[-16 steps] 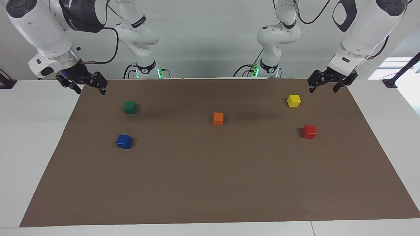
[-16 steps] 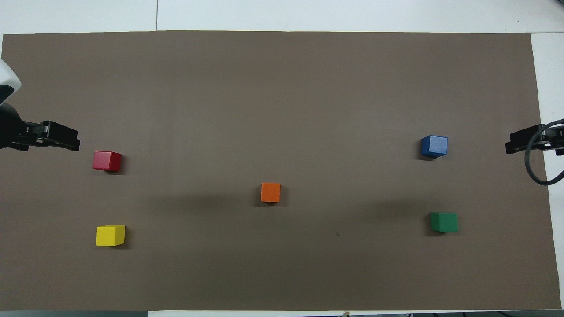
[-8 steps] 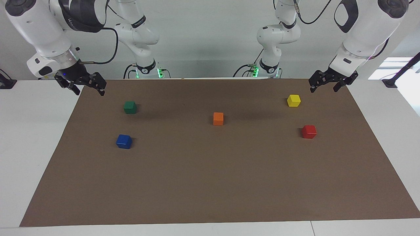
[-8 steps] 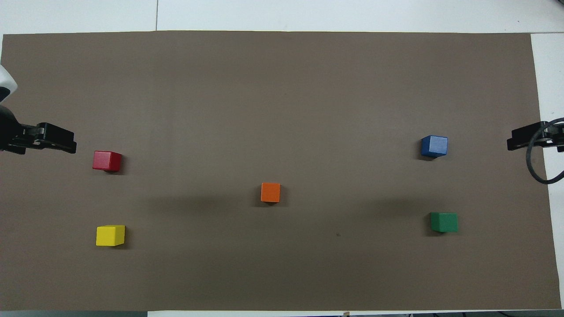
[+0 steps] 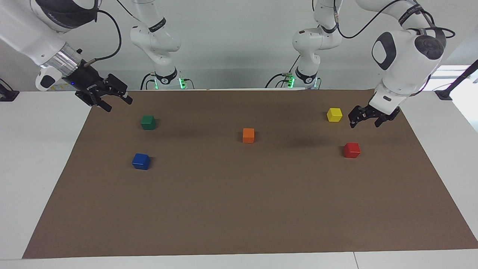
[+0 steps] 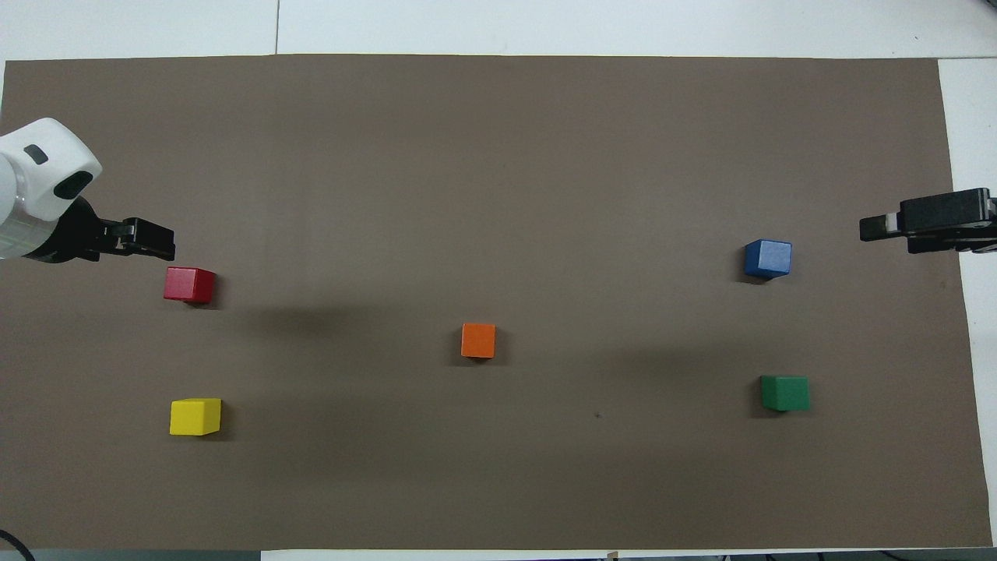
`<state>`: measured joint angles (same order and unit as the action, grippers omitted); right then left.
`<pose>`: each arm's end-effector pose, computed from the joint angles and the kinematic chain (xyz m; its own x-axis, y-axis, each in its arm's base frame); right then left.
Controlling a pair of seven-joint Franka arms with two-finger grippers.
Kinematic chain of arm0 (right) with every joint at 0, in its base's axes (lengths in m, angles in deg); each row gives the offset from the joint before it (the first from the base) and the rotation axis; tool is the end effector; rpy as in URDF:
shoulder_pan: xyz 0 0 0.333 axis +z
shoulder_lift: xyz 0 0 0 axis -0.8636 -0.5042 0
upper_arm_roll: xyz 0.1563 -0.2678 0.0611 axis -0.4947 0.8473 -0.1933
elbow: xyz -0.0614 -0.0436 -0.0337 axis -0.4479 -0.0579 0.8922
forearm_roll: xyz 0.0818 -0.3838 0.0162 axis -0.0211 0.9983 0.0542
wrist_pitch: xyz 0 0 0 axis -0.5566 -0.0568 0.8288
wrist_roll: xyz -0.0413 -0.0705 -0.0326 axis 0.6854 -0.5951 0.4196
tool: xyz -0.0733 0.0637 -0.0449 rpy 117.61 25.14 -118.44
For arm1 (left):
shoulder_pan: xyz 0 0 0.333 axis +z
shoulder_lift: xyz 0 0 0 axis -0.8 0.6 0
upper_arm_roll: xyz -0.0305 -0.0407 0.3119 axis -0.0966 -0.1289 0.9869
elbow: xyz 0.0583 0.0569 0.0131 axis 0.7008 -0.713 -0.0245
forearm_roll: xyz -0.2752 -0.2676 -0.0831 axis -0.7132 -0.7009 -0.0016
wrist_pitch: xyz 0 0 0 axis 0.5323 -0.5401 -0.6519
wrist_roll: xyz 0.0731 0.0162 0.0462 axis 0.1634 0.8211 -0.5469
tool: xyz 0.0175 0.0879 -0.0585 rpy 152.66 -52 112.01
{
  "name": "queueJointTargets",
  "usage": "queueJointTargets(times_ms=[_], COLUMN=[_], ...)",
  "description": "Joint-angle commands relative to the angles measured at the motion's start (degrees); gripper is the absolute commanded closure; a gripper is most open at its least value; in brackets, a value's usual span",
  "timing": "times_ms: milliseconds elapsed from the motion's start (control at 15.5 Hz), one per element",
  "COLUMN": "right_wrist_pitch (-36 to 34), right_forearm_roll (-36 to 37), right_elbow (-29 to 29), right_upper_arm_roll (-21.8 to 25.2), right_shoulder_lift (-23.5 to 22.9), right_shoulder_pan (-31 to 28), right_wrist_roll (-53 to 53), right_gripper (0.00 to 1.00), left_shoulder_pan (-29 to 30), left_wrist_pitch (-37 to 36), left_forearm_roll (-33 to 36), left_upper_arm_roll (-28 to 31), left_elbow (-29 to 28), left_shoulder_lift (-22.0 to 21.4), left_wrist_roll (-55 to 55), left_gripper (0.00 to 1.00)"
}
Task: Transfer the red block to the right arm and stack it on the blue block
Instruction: 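Grasp the red cube with the left gripper while the right gripper advances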
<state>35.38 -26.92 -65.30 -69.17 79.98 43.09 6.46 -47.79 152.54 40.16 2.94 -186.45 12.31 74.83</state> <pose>0.5435 -0.0619 0.5913 0.9973 -0.0715 -0.0173 -0.0686 -0.8196 -0.5689 0.5731 -0.0025 0.4898 0.9959 -0.0813 -0.0404 -0.0816 -0.9966 -0.0064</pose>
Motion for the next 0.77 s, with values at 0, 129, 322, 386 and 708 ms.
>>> queueJointTargets(times_ms=[0, 129, 322, 386, 708], right_wrist_pitch=[-3.3, -5.7, -8.1, -8.2, -9.4], right_forearm_roll=[-15.7, -25.5, -39.2, -43.9, -66.5], right_elbow=[-3.3, -7.1, -14.5, -17.2, -25.9], right_upper_arm_roll=[-0.2, -0.2, -0.3, -0.3, -0.4], right_shoulder_lift=[-2.2, -3.1, -3.0, -3.2, -6.8], right_shoulder_pan=[-2.4, -3.0, -1.8, -0.4, 8.8], right_wrist_roll=[5.0, 7.4, 11.1, 13.6, 24.5], right_gripper=[0.00, 0.00, 0.00, 0.00, 0.00], left_shoulder_pan=[2.1, 3.1, 4.0, 4.1, 4.2], left_wrist_pitch=[5.1, 8.7, 16.8, 19.1, 22.4], left_forearm_roll=[0.4, 0.4, 0.4, 0.4, 0.4], left_upper_arm_roll=[-0.1, -0.1, -0.1, -0.1, -0.1], left_elbow=[-4.9, -8.5, -14.3, -15.9, -16.9], left_shoulder_lift=[0.5, 1.0, 2.0, 1.9, 4.5], left_wrist_roll=[2.5, 2.5, 2.5, 2.5, 3.1], left_gripper=[0.00, 0.00, 0.00, 0.00, 0.00])
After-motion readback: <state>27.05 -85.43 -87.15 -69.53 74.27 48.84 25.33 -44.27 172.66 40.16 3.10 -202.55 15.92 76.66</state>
